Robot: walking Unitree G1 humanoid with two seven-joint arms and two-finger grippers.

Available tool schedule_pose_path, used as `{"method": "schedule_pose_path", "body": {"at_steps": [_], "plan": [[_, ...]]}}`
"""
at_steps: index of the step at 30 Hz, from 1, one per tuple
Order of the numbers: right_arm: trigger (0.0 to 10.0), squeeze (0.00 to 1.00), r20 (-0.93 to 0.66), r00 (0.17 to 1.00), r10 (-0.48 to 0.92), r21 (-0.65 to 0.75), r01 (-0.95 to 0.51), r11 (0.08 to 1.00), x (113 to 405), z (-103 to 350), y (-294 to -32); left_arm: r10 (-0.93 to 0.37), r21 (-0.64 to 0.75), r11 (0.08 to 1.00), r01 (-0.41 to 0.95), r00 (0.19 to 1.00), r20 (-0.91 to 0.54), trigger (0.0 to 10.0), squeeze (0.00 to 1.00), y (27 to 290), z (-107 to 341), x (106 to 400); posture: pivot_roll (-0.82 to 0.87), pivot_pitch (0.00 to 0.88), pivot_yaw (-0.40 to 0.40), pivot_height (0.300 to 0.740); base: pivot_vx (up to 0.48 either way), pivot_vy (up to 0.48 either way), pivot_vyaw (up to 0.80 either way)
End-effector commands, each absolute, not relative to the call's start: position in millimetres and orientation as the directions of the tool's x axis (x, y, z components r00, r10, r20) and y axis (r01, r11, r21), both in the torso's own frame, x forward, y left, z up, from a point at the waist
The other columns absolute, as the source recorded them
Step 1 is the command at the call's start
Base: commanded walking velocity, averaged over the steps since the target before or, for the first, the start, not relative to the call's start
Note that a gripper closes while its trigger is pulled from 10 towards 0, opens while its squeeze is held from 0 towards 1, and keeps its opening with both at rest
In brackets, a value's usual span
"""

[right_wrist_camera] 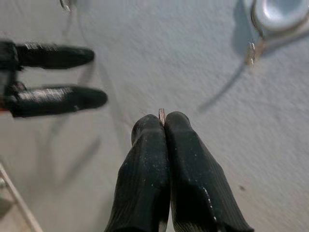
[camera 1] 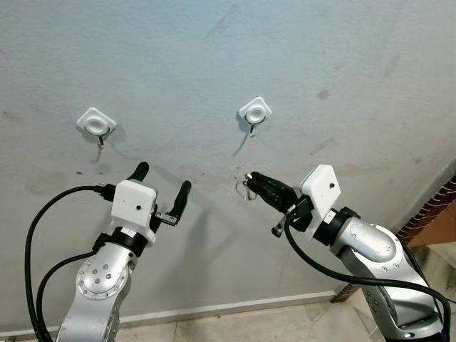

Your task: Hang keys on a hook

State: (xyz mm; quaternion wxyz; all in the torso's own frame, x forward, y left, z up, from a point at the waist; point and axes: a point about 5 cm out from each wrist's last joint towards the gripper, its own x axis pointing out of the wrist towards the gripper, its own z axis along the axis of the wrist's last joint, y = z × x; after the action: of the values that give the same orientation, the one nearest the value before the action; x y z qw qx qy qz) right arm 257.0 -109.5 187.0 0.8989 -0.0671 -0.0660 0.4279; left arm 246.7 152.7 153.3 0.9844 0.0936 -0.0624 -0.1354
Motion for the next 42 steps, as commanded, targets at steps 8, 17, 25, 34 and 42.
{"method": "schedule_pose_path", "body": {"at_steps": [8, 17, 25, 34, 42], "plan": [[10.0, 0.0, 0.216, 0.644, 0.734, -0.217, -0.701, 0.679, 269.9, 226.7, -103.7, -0.303, 0.219, 0.937, 0.274, 0.946, 0.112, 10.0, 0.0, 150.3, 156.0, 249.3, 0.09, 0.0, 0.013, 0.74, 0.0, 0.0, 0.0], [10.0, 0.0, 0.248, 0.687, 0.683, -0.228, -0.644, 0.73, 277.5, 234.7, -109.6, -0.402, 0.286, 0.894, 0.344, 0.898, 0.177, 10.0, 0.0, 138.2, 166.7, 243.2, 0.09, 0.0, 0.009, 0.74, 0.0, 0.0, 0.0], [10.0, 0.0, 0.273, 0.723, 0.634, -0.241, -0.587, 0.773, 286.6, 239.2, -115.9, -0.493, 0.226, 0.862, 0.454, 0.854, 0.165, 10.0, 0.0, 128.3, 164.8, 244.5, 0.09, 0.0, 0.011, 0.74, 0.0, 0.0, 0.0], [10.0, 0.0, 0.3, 0.755, 0.583, -0.235, -0.534, 0.812, 297.9, 242.0, -119.8, -0.513, 0.236, 0.85, 0.472, 0.843, 0.163, 10.0, 0.0, 124.5, 164.4, 247.7, 0.09, 0.0, 0.011, 0.74, 0.0, 0.0, 0.0], [10.0, 0.0, 0.3, 0.787, 0.539, -0.204, -0.499, 0.843, 304.5, 237.1, -124.7, -0.505, 0.229, 0.855, 0.466, 0.848, 0.158, 10.0, 0.0, 125.1, 163.2, 247.9, 0.09, 0.0, 0.011, 0.74, 0.0, 0.0, 0.0]]}}
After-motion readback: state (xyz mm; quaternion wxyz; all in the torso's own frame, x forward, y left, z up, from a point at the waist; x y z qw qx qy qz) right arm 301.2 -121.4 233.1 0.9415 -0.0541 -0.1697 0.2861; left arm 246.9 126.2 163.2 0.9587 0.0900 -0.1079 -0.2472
